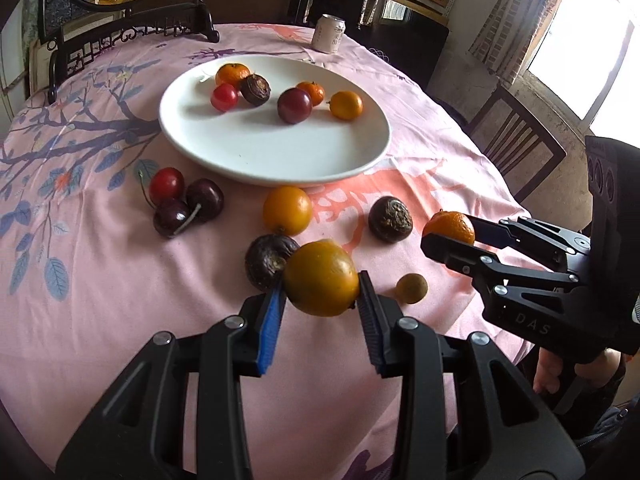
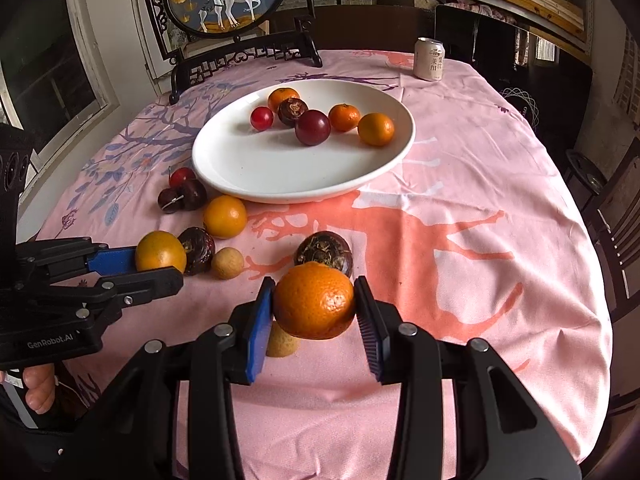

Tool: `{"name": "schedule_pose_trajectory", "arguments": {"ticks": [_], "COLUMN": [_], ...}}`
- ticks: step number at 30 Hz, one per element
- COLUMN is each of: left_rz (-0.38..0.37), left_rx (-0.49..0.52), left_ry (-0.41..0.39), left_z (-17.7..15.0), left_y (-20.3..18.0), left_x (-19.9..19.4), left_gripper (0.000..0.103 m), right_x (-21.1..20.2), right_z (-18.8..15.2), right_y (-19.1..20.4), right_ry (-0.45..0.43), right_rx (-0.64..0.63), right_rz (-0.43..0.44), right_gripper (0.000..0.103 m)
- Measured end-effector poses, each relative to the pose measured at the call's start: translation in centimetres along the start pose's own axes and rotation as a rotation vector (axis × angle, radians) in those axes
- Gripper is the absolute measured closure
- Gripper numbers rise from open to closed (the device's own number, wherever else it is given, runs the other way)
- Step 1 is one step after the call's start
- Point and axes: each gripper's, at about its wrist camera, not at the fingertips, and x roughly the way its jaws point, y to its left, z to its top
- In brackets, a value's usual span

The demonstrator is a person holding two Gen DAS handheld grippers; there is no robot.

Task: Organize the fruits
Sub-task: 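Place both oranges on the plate and open both tools, then grasp a passion fruit with the right tool while the left tool grasps a cherry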

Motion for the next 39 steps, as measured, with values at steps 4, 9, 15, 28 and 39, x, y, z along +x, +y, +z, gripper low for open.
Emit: {"name": "schedule_pose_trajectory", "arguments": {"ticks": [4,9,15,28,39], "left_rz": [0.057,0.141,0.21,0.204,0.186], "left_rx": [-0.001,0.001,-0.045,-0.084,-0.066], "left_ry": [-0.023,-0.022,0.0,0.06,-0.075], "left_z": [3.1,9.5,16.0,18.2,13.2], "left_y": [2.0,4.6,7.8,9.8,7.8], "left_x": [-0.5,1.1,5.0,9.1,0.7], "left_gripper": [0.067,0.067,0.067,0.066,0.036], "right_x": [0.8,2.4,7.9,14.2,6.2], "right_z": [2.1,7.3,15.1,18.9,14.2], "right_y": [0.4,0.6,1.0,-0.5,0.9], "right_ry": [0.001,-0.025,-0.045,0.013,-0.02], "right_rx": [-0.025,-0.066,-0.108,-0.092,-0.166], "right_rz": [-0.014,-0.048,-0.047,-0.091,-0.172], "right_gripper": [0.062,0.063,0.063,0.053,0.041]}}
